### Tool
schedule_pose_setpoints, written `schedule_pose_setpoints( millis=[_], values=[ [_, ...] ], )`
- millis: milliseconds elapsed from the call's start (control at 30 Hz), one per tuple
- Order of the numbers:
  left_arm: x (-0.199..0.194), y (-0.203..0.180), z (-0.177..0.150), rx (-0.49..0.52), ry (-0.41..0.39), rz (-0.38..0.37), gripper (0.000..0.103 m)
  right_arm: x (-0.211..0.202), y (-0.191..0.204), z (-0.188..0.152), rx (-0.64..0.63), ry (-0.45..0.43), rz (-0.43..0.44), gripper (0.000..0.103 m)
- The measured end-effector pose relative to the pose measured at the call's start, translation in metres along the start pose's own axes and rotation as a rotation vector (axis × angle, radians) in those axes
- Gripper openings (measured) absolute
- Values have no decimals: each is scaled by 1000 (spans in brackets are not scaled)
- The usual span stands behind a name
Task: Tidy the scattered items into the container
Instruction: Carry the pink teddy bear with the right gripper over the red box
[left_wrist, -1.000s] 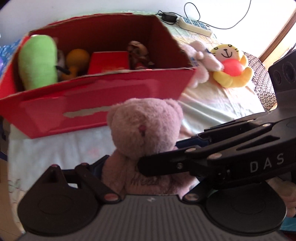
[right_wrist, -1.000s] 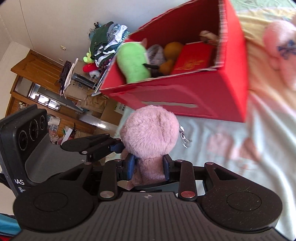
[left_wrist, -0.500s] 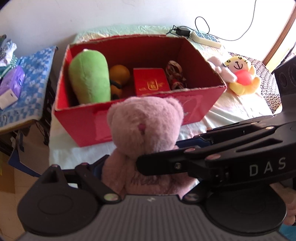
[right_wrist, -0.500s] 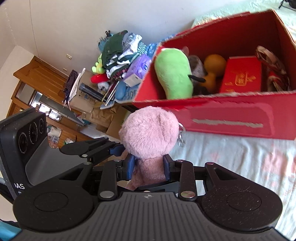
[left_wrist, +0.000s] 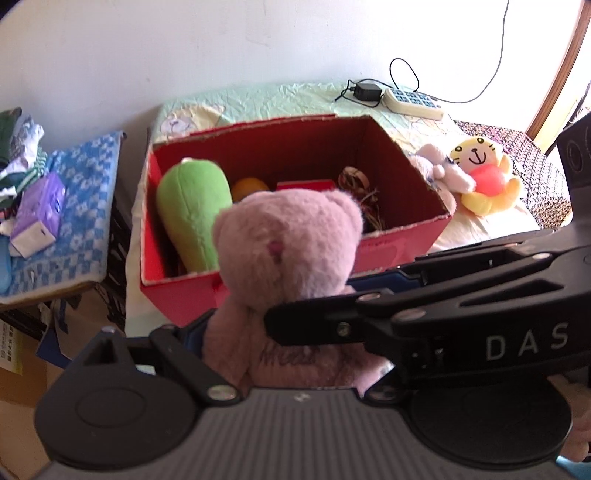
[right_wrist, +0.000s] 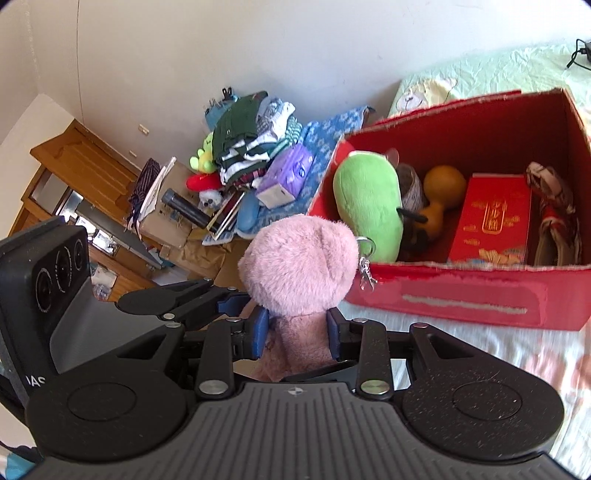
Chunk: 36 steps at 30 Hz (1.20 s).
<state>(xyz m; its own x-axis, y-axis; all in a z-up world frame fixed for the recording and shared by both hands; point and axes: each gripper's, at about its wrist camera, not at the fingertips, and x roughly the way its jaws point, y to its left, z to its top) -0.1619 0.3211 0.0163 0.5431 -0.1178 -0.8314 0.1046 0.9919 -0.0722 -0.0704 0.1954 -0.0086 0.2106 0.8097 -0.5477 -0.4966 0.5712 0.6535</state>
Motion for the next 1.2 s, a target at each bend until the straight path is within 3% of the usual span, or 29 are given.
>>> schedule_pose_setpoints(
  millis=[400,733,1200],
  values=[
    [-13,-14,14,31,-36,8,89,-20,4,7,-8,-55,-6,35],
    [-29,-25,37,82,-113,22,89,-40,14,22,-49,-145,-25,35],
    [-9,-36,65,114,-138,13,89,-47,-2,39,-26,-224,-77,36]
  ],
)
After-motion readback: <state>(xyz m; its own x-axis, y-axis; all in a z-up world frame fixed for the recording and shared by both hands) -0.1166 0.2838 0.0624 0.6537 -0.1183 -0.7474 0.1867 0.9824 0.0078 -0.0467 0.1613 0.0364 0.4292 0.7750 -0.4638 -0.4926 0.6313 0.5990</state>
